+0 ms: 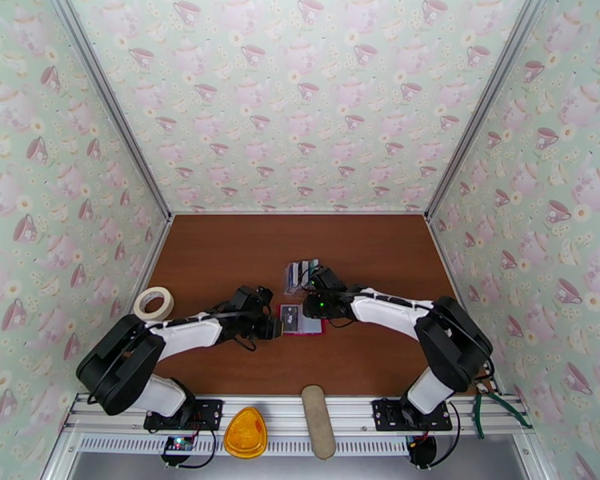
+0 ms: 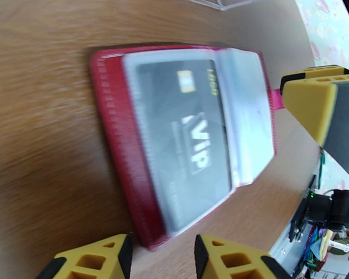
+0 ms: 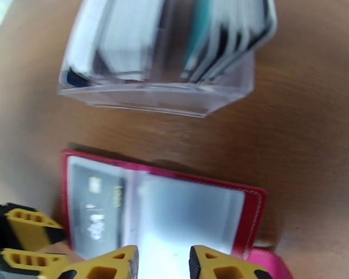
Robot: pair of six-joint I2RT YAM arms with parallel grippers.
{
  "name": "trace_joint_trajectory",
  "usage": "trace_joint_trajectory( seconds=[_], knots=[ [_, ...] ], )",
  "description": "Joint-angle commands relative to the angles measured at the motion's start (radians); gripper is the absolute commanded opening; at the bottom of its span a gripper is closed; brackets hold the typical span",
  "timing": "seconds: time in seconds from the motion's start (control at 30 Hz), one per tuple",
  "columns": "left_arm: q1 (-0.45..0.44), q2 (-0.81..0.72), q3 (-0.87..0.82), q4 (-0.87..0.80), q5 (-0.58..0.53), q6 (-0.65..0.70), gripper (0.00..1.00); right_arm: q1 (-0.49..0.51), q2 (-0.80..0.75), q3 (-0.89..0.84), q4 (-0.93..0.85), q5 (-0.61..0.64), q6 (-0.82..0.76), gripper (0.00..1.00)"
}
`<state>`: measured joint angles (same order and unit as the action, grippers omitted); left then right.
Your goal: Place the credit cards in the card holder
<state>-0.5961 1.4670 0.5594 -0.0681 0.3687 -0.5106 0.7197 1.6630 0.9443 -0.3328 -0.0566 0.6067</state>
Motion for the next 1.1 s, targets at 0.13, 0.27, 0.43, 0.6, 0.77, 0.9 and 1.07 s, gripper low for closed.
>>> trace_joint_trajectory(
  seconds=[0.13, 0.27, 0.43, 0.6, 0.77, 0.9, 1.07],
  knots=[
    [0.004, -0.043, 0.051, -0.048, -0.003, 0.02, 0.44, -0.015, 0.053, 0.068, -0.014, 0.024, -0.046, 0.35],
    [-0.006, -0.043, 0.057, -0.028, 0.026, 0.012, 0.44, -0.026, 0.078, 0.08, -0.015, 0.024, -0.052, 0.35],
    [-0.009, -0.031, 0.061, -0.003, 0.037, 0.006, 0.44, -0.025, 0.104, 0.086, -0.013, 0.014, -0.057, 0.34],
    [-0.015, 0.006, 0.059, 0.045, 0.067, -0.01, 0.44, -0.024, 0.116, 0.073, 0.0, 0.0, -0.05, 0.34],
    [-0.02, 0.03, 0.054, 0.077, 0.085, -0.022, 0.44, -0.016, 0.113, 0.05, 0.009, -0.008, -0.039, 0.34],
    [-0.029, 0.05, 0.051, 0.077, 0.086, -0.023, 0.44, -0.003, 0.107, 0.036, 0.017, -0.017, -0.029, 0.34],
    [-0.035, 0.086, 0.04, 0.079, 0.087, -0.023, 0.46, 0.016, 0.094, 0.024, 0.022, -0.026, -0.013, 0.33]
  ],
)
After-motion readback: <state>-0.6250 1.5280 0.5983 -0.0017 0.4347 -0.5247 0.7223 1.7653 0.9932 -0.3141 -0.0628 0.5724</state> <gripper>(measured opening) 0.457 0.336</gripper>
